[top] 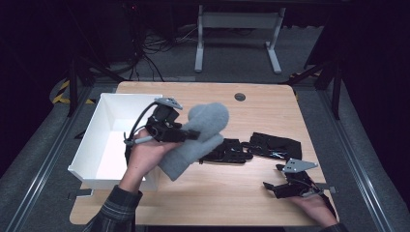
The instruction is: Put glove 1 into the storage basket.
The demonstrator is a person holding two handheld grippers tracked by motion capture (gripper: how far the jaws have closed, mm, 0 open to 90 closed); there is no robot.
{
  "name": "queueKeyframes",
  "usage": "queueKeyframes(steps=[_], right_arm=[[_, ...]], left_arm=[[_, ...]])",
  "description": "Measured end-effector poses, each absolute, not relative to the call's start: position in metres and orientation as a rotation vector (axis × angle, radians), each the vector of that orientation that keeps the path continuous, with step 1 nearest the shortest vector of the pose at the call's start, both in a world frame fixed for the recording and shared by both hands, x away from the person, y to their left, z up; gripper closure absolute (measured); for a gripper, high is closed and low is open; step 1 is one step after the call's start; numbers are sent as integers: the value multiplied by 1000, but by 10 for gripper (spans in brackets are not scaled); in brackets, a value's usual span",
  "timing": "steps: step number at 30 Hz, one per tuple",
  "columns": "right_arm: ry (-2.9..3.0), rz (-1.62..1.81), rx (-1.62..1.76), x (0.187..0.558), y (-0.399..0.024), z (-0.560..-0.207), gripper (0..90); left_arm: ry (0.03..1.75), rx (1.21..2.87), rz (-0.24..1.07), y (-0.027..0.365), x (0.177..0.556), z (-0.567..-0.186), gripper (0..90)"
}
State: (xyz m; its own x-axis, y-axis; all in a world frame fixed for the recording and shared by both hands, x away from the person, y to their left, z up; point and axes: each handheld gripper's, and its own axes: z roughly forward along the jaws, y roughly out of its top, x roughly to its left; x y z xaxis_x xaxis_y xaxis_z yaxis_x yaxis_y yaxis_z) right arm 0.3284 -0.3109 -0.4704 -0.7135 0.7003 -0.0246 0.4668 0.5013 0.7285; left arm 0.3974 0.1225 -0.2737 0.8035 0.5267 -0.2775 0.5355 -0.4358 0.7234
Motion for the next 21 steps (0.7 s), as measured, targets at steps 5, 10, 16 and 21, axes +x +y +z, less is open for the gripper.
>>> queueKeyframes(steps=[5,10,16,21], right_arm=[[2431,1037,980,328,-311,-470,129],[2429,1034,980,329,-311,-470,129],[2426,1034,985,329,-310,-470,130],[2424,1032,986,329,-310,-470,129]], left_arm=[[816,2053,-8,149,404,-262,713],[852,1989,-3,173,405,-254,714],[870,1942,2,195,402,-246,716],[901,1930,55,214,397,-233,720]])
